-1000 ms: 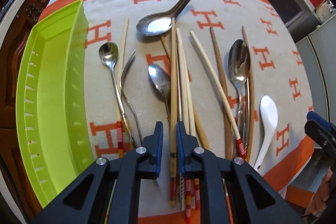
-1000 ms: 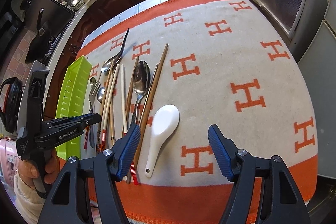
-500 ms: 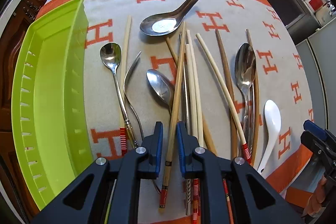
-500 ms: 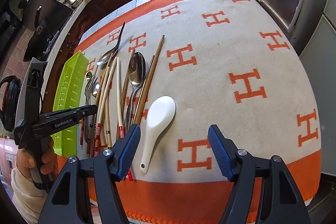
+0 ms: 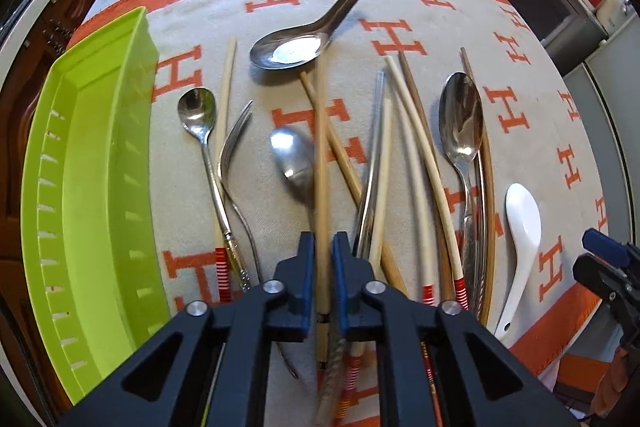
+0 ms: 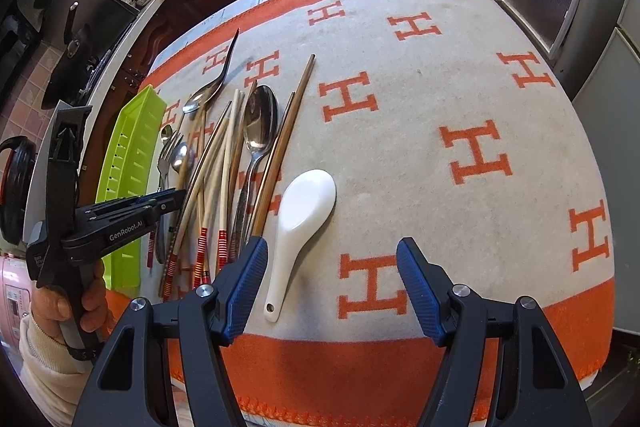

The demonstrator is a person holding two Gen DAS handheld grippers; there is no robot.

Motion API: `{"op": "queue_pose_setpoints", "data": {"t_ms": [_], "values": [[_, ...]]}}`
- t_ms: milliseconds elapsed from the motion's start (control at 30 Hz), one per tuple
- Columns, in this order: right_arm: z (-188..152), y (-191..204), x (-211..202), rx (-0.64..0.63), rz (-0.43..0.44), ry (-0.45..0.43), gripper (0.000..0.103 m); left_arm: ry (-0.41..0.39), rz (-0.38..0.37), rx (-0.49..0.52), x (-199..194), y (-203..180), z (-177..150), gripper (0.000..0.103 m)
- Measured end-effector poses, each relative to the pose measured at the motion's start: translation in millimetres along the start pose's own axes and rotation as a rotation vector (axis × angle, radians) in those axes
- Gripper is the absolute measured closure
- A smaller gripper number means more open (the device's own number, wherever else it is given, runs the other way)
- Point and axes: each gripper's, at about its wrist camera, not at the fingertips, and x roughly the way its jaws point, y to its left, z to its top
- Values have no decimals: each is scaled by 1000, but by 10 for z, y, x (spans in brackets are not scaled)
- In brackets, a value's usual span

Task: Organize utensils
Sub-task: 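Lower the left tool onto a plain wooden chopstick and close on it, then carry the wooden chopstick into the green tray and open the left tool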

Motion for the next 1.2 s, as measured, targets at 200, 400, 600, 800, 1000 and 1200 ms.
{"op": "queue_pose_setpoints", "data": {"t_ms": [200, 400, 600, 800, 1000, 1200], "values": [[-23, 42, -33, -16, -3, -5, 34, -35, -12, -36, -226, 65, -94, 99], [-41, 170, -35, -47, 0, 0, 34, -86, -25, -47, -582, 153, -209, 99], [-79, 323, -31, -90, 1, 6, 34, -175, -3, -79, -1114, 360, -279, 98], [-115, 472, 12, -119, 5, 22, 36, -235, 89, -150, -1437, 834, -355, 98], [-130, 637, 77, -160, -10, 39, 38, -212, 189, -230, -1217, 1304, -366, 98], [-57, 829, 152, -202, -29, 49, 43, -151, 199, -244, -769, 1466, -335, 98]]}}
